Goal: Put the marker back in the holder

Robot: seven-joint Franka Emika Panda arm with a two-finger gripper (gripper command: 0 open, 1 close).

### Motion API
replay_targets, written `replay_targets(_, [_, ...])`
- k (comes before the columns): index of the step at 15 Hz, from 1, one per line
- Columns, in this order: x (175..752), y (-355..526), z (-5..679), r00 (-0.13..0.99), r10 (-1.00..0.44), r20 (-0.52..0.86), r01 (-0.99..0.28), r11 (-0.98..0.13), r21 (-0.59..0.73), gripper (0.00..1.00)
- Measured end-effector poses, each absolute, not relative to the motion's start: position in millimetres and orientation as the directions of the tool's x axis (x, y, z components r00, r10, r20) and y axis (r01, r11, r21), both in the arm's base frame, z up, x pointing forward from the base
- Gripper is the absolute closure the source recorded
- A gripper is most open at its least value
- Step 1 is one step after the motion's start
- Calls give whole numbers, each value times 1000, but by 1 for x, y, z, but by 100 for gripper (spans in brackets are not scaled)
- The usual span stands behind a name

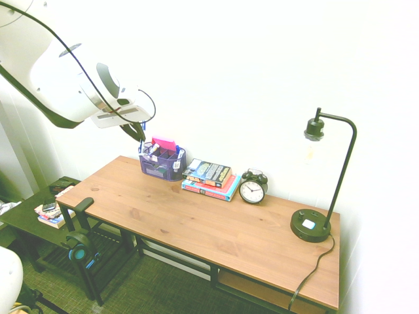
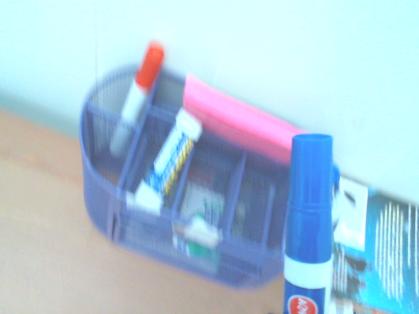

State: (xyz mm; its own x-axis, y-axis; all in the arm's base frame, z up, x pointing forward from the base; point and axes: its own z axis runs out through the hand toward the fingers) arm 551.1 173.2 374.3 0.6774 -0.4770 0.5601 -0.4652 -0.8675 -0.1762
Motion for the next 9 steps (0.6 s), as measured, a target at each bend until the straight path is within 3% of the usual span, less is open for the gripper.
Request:
replay_targets(3, [582, 206, 379, 580, -494, 648, -435, -860, -266, 100])
replay_targets(9, [609, 251, 298, 514, -529, 675, -411, -843, -348, 100])
